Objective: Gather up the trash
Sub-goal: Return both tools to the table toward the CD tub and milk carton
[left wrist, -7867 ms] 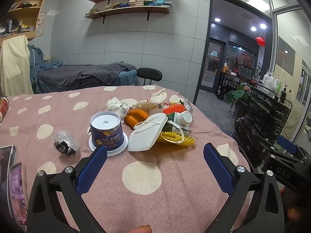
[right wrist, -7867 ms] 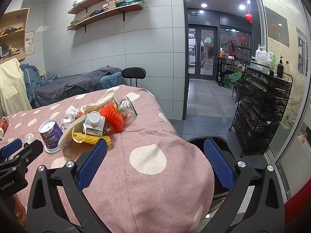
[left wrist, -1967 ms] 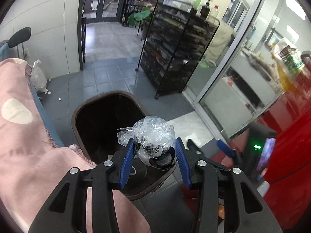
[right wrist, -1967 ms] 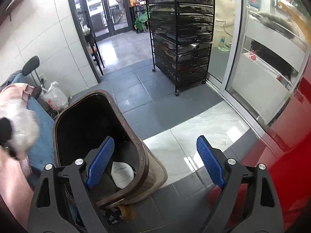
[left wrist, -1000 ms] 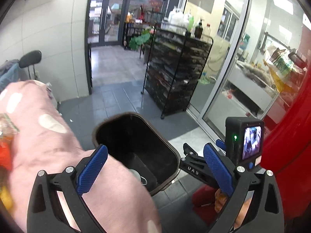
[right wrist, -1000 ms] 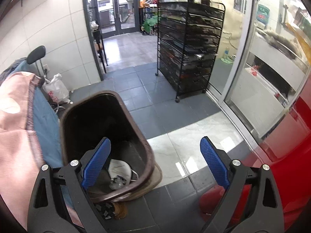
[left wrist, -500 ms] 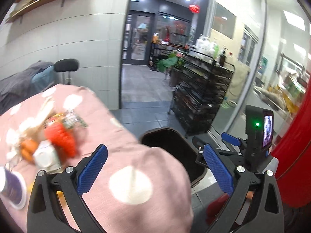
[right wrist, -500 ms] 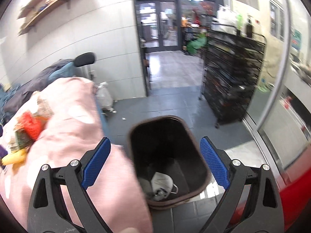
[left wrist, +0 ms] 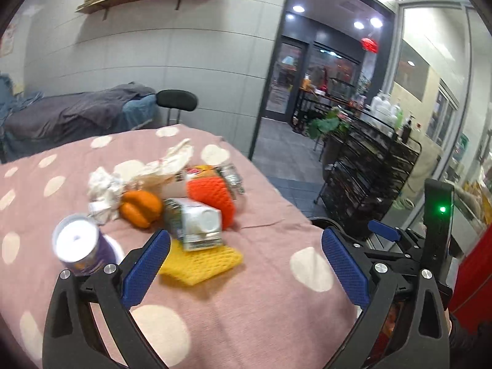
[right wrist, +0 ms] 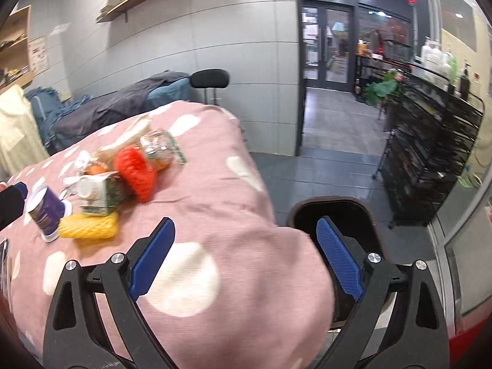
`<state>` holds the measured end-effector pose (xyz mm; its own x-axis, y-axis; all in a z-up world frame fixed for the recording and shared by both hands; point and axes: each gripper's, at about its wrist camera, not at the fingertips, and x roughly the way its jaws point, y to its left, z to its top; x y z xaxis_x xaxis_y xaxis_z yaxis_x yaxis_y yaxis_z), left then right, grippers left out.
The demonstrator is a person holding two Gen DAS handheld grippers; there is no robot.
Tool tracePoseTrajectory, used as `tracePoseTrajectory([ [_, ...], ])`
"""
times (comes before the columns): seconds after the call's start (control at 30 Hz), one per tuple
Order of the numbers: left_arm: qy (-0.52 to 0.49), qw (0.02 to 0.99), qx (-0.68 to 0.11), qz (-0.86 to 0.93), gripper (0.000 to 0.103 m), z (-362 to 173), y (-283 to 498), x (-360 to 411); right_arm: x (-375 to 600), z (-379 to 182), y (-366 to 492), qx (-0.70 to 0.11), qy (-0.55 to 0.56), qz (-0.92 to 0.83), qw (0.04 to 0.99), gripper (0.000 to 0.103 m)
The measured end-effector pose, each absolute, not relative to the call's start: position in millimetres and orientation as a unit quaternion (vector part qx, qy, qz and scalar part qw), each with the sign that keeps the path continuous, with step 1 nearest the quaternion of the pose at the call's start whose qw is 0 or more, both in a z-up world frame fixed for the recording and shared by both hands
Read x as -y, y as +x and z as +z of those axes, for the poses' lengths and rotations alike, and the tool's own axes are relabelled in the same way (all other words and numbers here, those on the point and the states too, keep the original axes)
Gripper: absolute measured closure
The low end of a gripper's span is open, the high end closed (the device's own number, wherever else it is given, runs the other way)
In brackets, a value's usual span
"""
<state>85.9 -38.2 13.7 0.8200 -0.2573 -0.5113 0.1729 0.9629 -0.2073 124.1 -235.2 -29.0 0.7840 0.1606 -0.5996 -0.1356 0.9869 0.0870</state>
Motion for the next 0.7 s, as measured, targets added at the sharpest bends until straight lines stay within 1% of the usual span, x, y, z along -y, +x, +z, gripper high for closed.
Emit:
tracePoseTrajectory([
  [0.2, -0.120, 0.949, -0.283, -0.065, 0.006, 3.1, 71.7, -14.3, 196.7, -26.7, 124.2, -0.329, 0.008, 0.125, 0.936, 0.011],
  [0.33, -0.143, 0.944, -0.297, -0.027, 0.006, -13.3, 60.5, -50.0, 173.9, -29.9, 123.9, -0.340, 0.000, 0.156, 0.927, 0.011],
  [0.5, -0.170, 0.935, -0.311, 0.002, 0.006, -31.2, 51.4, -79.9, 147.5, -30.7, 124.4, -0.350, -0.016, 0.190, 0.917, 0.011],
  [0.7, -0.178, 0.929, -0.323, 0.018, 0.006, -38.6, 54.1, -96.0, 110.9, -33.5, 123.4, -0.369, -0.047, 0.230, 0.900, 0.011],
])
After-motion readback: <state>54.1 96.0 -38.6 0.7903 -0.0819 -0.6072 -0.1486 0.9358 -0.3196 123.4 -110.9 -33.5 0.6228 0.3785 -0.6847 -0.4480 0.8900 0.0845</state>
